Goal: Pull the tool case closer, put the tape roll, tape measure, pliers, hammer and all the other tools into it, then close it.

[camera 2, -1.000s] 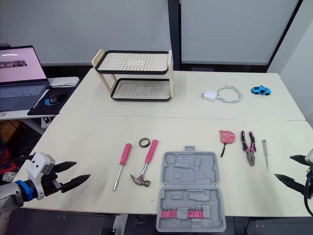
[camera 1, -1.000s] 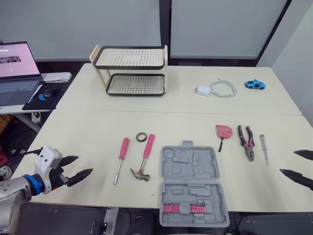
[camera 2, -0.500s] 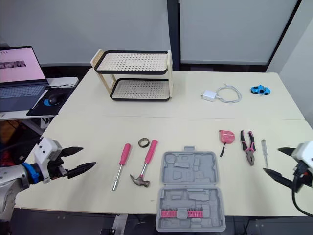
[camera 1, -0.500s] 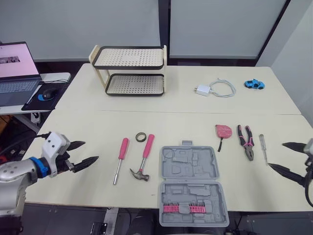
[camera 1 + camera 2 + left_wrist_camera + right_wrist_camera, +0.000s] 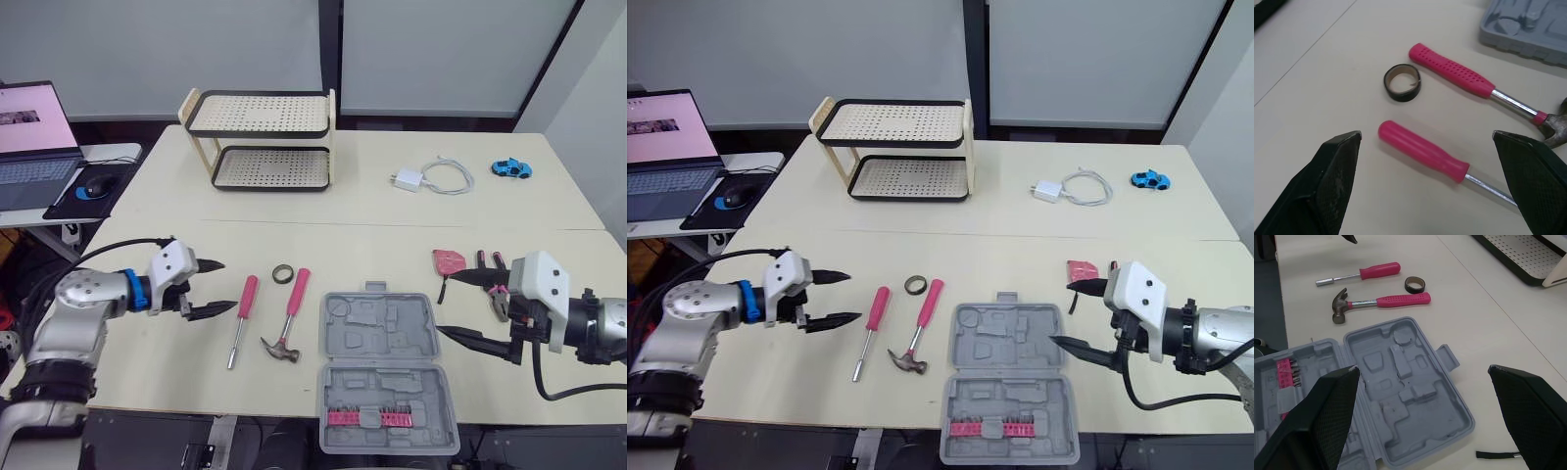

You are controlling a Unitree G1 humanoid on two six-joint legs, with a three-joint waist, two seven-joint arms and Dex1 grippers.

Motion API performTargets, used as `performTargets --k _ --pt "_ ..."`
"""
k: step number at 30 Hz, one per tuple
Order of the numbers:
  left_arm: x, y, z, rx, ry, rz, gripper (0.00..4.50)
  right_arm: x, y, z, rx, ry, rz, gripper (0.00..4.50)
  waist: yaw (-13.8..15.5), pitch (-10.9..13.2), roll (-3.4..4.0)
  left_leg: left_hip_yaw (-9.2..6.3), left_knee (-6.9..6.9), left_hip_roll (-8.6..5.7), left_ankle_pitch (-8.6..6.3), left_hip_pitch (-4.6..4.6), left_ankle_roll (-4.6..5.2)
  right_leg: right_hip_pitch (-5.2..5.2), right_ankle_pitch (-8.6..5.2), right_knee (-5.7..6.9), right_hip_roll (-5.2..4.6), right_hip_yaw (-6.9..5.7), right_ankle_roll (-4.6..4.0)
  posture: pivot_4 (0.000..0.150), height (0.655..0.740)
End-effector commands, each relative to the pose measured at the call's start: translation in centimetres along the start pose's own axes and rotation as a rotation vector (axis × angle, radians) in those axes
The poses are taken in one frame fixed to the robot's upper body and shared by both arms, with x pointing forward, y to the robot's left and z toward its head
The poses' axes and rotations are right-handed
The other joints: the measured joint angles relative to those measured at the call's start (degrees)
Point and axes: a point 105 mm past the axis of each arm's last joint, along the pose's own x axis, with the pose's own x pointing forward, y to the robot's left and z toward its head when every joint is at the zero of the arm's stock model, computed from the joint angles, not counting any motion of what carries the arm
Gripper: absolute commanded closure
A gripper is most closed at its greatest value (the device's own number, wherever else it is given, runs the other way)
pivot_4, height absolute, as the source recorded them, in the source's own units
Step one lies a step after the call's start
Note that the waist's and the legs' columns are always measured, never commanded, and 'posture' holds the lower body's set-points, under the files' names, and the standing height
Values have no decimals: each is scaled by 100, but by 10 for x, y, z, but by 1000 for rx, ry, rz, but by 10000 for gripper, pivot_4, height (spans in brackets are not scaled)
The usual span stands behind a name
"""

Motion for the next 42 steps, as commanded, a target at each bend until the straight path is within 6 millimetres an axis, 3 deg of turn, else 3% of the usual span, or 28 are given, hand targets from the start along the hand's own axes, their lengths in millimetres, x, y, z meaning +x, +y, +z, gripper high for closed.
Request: performTargets --k 1,14,35,38,42 --pt "13 4 5 77 15 -71 9090 7 10 10 -21 -32 26 0 -5 2 -3 -1 0 0 0 0 0 0 0 3 2 -3 0 1500 7400" --pt "68 20 13 155 92 -169 9090 26 26 16 20 -35 59 0 -40 7 -24 3 5 -8 1 -1 -1 -3 1 9 10 -5 2 1500 7400" --pt "93 24 3 206 233 -136 9090 32 34 25 32 -78 68 0 -39 12 -36 0 8 -10 1 -2 -1 -4 1 12 12 -8 3 1500 7400" --pt "97 21 0 222 244 -141 14631 31 35 23 38 -77 67 0 -39 12 -37 1 9 -10 1 -3 -1 -4 1 12 12 -8 4 1500 7400" --pt "99 21 -2 236 251 -127 27265 30 36 22 44 -74 63 0 -42 12 -37 2 9 -10 1 -2 -1 -5 1 14 13 -8 4 1500 7400"
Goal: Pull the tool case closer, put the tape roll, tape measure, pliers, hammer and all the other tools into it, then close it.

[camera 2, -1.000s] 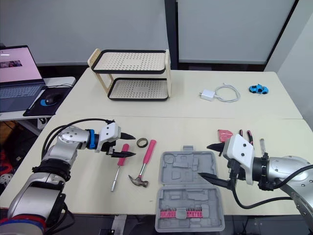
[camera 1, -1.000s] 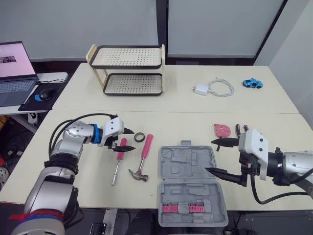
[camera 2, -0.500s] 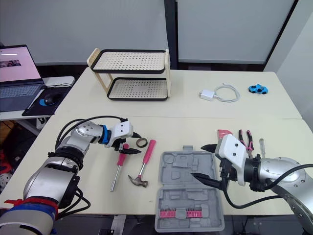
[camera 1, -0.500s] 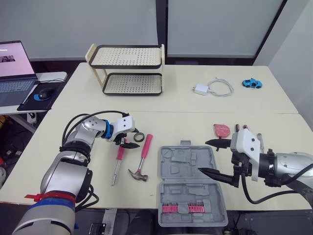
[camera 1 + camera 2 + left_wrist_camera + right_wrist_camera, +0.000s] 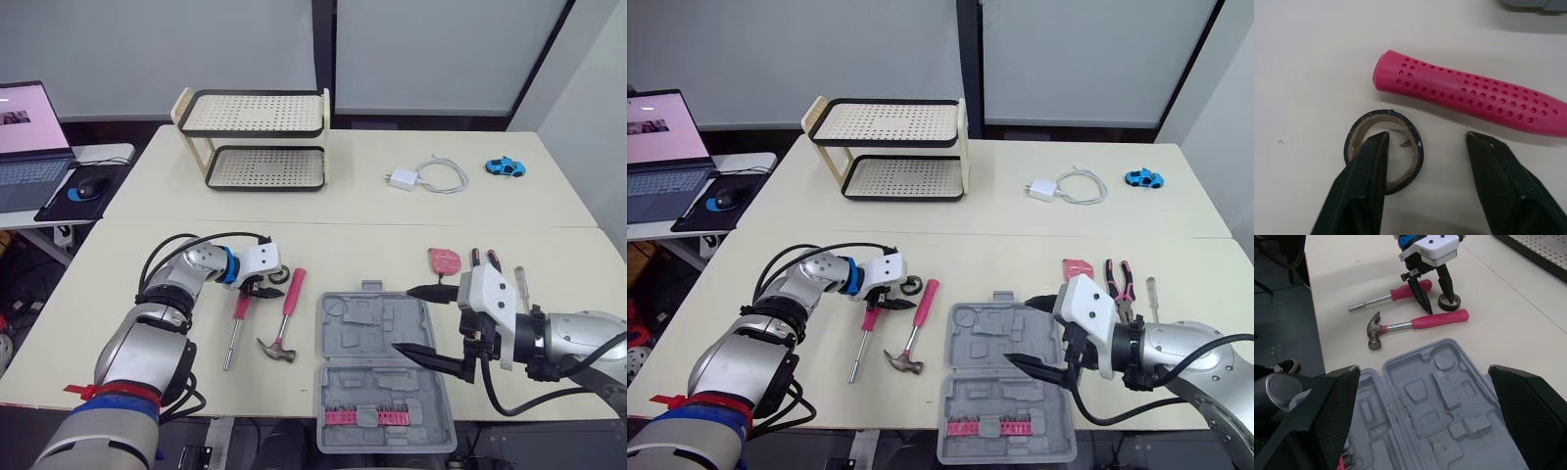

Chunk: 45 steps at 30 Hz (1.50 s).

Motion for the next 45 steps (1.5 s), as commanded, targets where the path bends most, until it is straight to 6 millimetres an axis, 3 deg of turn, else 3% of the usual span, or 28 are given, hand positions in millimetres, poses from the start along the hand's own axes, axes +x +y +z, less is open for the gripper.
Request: performTargets --k 1,6,10,15,19,23,27,35,45 --pt "-1 4 1 28 9 21 30350 -2 5 8 -44 -26 2 0 2 0 0 0 0 0 0 0 0 0 0 0 1 0 0 1500 7400" --pt "-3 6 0 41 26 31 44644 -3 4 8 -42 -27 -2 0 2 -1 -1 0 0 0 0 0 0 1 0 0 0 1 0 1500 7400" --pt "-11 12 8 45 -8 35 44644 -4 4 8 -42 -28 -2 0 1 -1 -1 0 0 0 0 0 0 1 0 0 1 0 0 1500 7400" --pt "-49 30 26 38 -60 8 44644 -9 4 6 -51 -13 -36 0 -2 4 -9 -1 2 -1 0 -4 0 -3 0 1 3 -2 0 1500 7400" --pt "-60 22 43 24 -115 -90 44644 -11 4 3 -54 2 -69 0 -10 4 -10 0 2 2 11 -10 -20 -13 0 5 9 3 0 1500 7400" --pt "-44 -13 84 -71 -241 -206 44644 -9 7 -3 -14 22 -77 0 -22 2 -7 -4 2 13 12 -9 -21 -7 0 4 5 7 0 1500 7400" --pt "-29 -40 103 -152 -268 -232 44644 -5 5 -8 -2 63 -108 0 -8 3 -10 -8 5 17 12 -13 -21 -11 0 3 3 11 0 1500 7400" --pt "0 -65 108 -230 -235 -243 44644 2 6 -12 18 97 -112 0 11 0 -5 -2 4 14 12 -5 -20 -8 0 2 11 16 0 1500 7400" --pt "28 -68 108 -252 -218 -244 44644 5 6 -7 24 92 -111 0 20 0 -5 -1 4 11 12 -7 -20 -5 0 -2 5 14 0 1500 7400"
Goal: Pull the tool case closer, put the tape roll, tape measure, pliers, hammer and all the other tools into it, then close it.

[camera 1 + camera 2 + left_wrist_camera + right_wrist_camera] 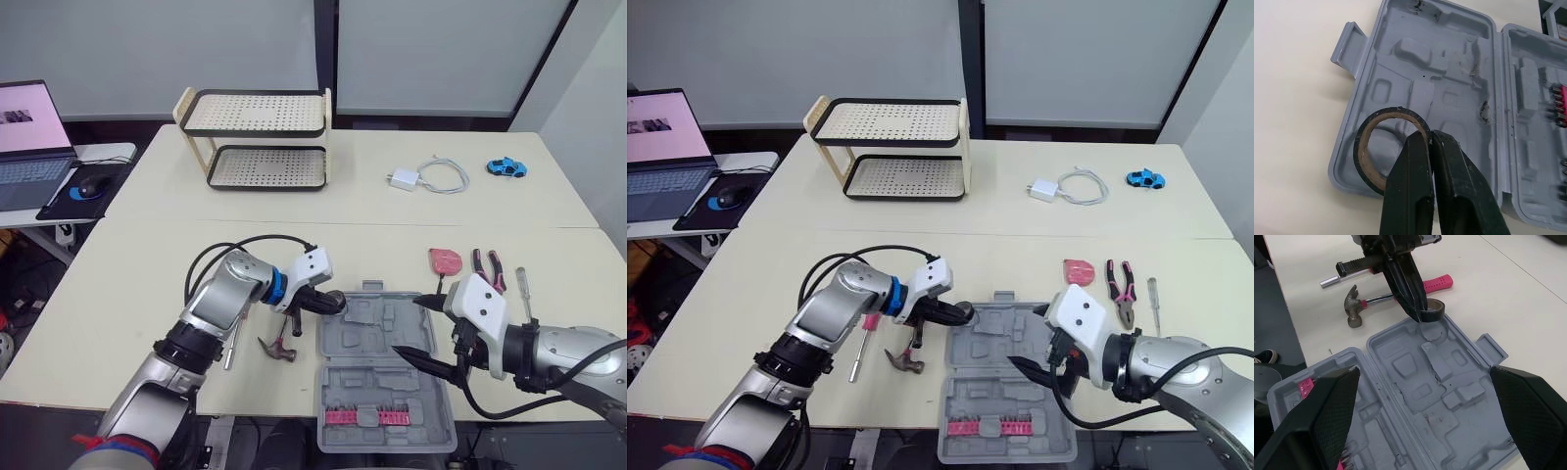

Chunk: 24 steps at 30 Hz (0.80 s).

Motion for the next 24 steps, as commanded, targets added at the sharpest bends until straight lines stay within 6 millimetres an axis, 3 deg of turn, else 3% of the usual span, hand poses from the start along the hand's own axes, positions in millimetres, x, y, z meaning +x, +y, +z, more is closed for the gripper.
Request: performTargets --k 1,10,24 --pt "5 4 6 28 -5 7 44644 -1 5 8 -24 -23 12 0 -2 0 0 0 0 0 0 0 0 0 0 0 0 0 0 1500 7400" --pt "17 15 1 34 17 36 44644 0 4 9 -15 -22 3 0 -6 0 0 1 0 -1 0 0 0 0 0 0 -1 -1 0 1500 7400" --pt "20 14 -9 11 63 39 44644 -1 3 8 -17 -13 -11 0 -4 0 0 0 0 -1 0 0 0 0 0 0 -1 -1 0 1500 7400"
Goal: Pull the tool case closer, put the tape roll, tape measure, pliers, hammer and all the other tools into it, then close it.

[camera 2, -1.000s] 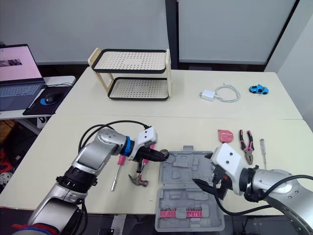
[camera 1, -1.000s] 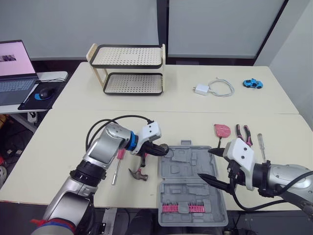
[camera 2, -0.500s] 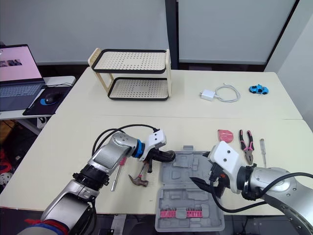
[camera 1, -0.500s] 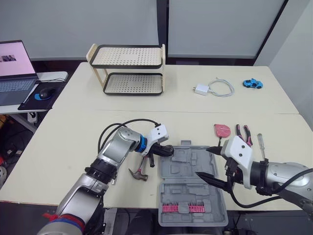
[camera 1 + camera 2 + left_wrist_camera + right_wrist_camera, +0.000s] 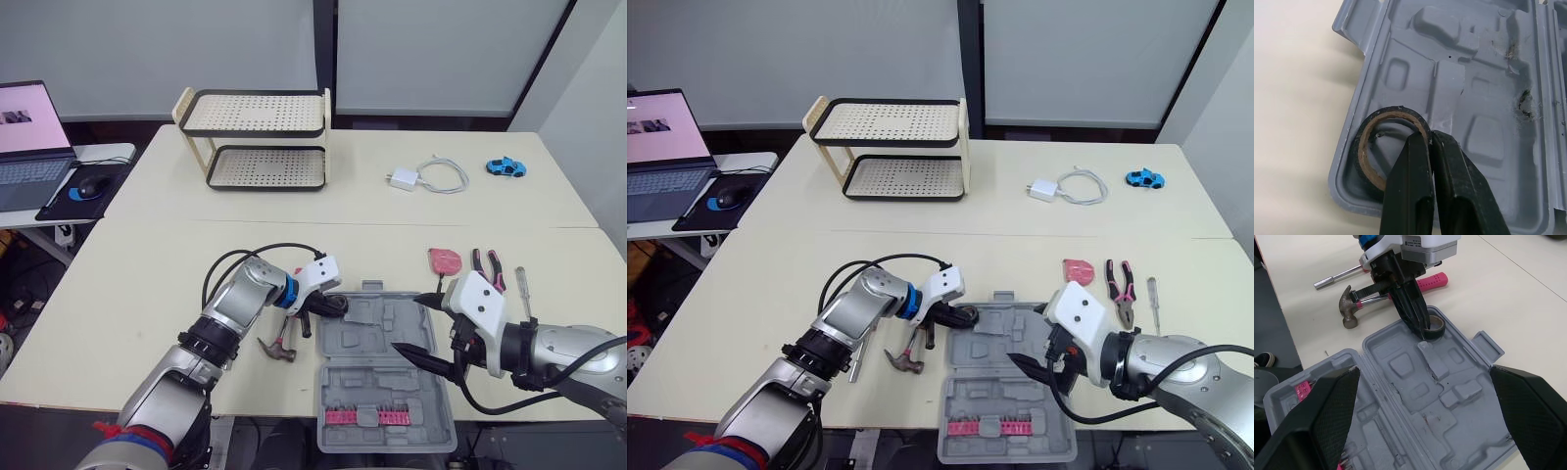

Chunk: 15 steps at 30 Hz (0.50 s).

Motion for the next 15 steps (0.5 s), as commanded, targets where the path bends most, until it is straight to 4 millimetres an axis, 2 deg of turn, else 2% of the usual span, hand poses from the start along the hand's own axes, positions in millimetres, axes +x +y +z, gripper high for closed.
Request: performTargets --k 1,5,8,15 --pt "-1 2 5 22 1 12 44644 -2 4 7 -39 -21 3 0 0 0 0 0 0 0 0 0 0 0 0 0 0 0 0 1500 7400" --pt "-2 3 10 20 -16 8 44644 -3 4 7 -38 -18 1 0 0 0 0 0 0 0 0 0 0 0 0 0 0 0 0 1500 7400" --pt "-6 4 16 30 -28 14 37336 -3 4 6 -37 -15 -2 0 0 0 0 0 0 0 0 0 0 0 0 0 0 0 0 1500 7400" --pt "-23 0 34 90 -87 18 14622 -5 4 5 -35 -13 -7 0 0 0 0 -1 0 2 0 -1 0 -1 0 0 0 1 0 1500 7400"
